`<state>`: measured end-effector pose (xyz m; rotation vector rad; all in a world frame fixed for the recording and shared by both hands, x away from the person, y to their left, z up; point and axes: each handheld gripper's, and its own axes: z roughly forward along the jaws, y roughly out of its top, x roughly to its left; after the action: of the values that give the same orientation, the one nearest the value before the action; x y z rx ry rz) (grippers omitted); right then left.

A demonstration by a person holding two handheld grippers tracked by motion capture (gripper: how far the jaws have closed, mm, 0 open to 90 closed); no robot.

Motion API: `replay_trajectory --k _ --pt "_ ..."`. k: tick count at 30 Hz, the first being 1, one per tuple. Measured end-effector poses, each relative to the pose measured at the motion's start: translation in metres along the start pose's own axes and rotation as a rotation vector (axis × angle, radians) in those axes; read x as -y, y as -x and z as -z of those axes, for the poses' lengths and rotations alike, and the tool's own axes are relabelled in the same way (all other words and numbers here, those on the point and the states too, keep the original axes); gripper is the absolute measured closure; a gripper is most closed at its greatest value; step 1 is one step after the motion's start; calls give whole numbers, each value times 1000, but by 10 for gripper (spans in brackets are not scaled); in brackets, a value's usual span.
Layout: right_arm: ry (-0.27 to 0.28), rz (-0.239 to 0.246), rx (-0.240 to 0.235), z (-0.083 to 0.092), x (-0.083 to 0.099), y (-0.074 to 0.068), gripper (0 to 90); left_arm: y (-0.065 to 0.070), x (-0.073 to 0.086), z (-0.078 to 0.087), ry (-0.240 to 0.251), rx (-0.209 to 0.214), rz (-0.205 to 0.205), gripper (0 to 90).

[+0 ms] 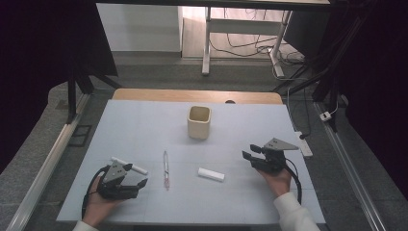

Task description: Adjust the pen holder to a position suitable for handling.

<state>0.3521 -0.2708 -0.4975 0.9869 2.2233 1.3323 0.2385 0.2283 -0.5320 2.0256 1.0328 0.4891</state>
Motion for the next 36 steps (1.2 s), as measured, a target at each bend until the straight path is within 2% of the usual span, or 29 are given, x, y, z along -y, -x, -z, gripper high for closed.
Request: replay_trajectory --k 7,11,14,27,36 --pt "-6 35 4 35 24 1 484 0 0 -1 -3 -2 -2 192" --pt "-7 43 5 46 33 4 475 2 0 -1 -4 -2 -6 193" --pt "-20 70 8 47 36 5 472 2 0 0 -2 -5 -3 193" --pt "-43 130 0 38 36 1 457 2 -2 0 -2 -9 -8 194" --pt "-55 139 2 39 37 -1 448 3 -7 -1 0 -6 -15 195"
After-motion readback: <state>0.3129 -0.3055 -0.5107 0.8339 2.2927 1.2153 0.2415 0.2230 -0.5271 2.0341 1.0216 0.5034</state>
